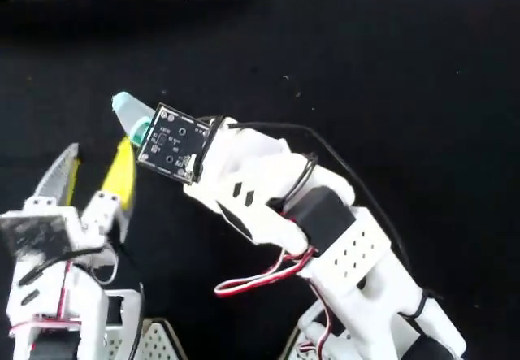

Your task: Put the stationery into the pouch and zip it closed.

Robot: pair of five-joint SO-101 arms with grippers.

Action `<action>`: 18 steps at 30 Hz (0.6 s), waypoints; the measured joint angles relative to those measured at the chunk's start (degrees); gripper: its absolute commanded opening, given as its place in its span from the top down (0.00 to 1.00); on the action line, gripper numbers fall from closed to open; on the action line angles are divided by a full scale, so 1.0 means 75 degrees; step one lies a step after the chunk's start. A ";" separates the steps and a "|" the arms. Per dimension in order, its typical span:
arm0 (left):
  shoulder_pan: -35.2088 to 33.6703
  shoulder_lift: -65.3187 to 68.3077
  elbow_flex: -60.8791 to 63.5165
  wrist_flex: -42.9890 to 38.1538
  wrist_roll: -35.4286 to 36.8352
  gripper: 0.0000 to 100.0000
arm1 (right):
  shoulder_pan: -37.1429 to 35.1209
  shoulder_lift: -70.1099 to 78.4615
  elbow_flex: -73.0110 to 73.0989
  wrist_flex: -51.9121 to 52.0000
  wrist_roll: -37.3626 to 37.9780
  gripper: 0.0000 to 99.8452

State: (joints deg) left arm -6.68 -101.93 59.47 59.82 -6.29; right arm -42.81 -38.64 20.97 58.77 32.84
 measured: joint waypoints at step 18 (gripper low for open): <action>0.0410 0.5087 -0.4818 0.2075 -0.0914 0.76 | -0.0023 -0.0070 0.0234 0.0082 0.0563 0.99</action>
State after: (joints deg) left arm -3.60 -63.78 23.34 75.38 -13.14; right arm -42.99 -39.16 22.73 59.38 37.05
